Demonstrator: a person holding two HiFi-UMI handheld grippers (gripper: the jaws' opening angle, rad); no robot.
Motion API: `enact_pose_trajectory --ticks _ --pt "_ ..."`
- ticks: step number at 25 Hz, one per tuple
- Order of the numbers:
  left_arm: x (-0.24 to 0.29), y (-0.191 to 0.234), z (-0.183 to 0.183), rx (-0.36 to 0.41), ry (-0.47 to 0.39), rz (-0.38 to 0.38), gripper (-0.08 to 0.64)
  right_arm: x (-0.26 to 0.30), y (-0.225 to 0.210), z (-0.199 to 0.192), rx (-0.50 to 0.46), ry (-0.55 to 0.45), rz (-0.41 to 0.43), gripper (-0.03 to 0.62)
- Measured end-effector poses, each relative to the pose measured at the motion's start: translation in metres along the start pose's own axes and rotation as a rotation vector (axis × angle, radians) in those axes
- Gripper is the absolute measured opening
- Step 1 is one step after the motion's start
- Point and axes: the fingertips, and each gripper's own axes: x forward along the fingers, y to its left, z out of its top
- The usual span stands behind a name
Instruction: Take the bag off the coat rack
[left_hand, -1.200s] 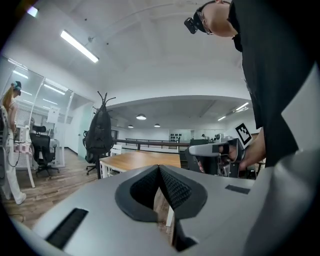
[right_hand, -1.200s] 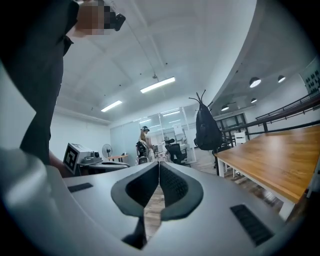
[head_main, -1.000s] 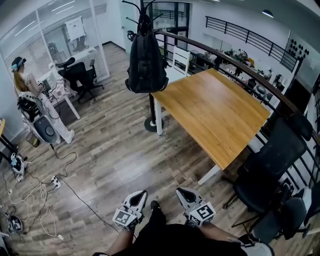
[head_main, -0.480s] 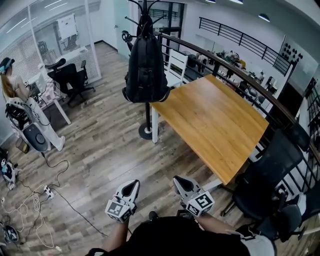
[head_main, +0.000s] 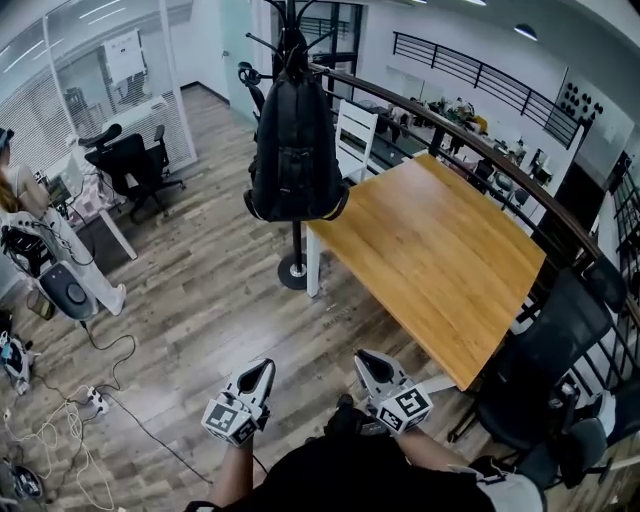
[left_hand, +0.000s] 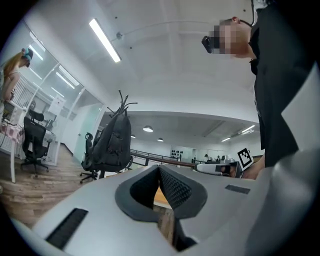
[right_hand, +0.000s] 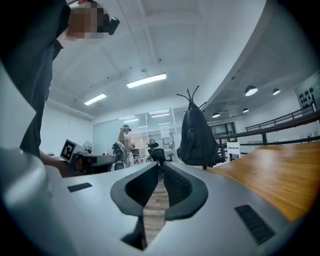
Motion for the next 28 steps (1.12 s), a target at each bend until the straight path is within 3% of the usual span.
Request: enact_pose_trajectory --ticks 5,10,14,24,28 --pt "0.025 0.047 0.011 0.073 -0.006 0.022 0.015 0.047 -0.031 0.010 0.002 -0.035 0.016 0.035" --pt "0.075 0.084 0.050 0.047 -0.022 0.058 0.015 0.100 -0.086 0.033 0.026 -0.069 0.029 0.037" --pt "0.120 0.118 0.084 0.133 -0.019 0.102 0.015 0.140 -0.130 0.073 0.000 -0.120 0.078 0.052" --pt "0.236 0.189 0.184 0.237 -0.051 0.158 0.017 0.221 -0.230 0.196 -0.013 -0.275 0.162 0.166" --pt "0.284 0.218 0.236 0.327 -0.056 0.113 0.018 0.270 -0.253 0.260 -0.138 -0.310 0.174 0.174"
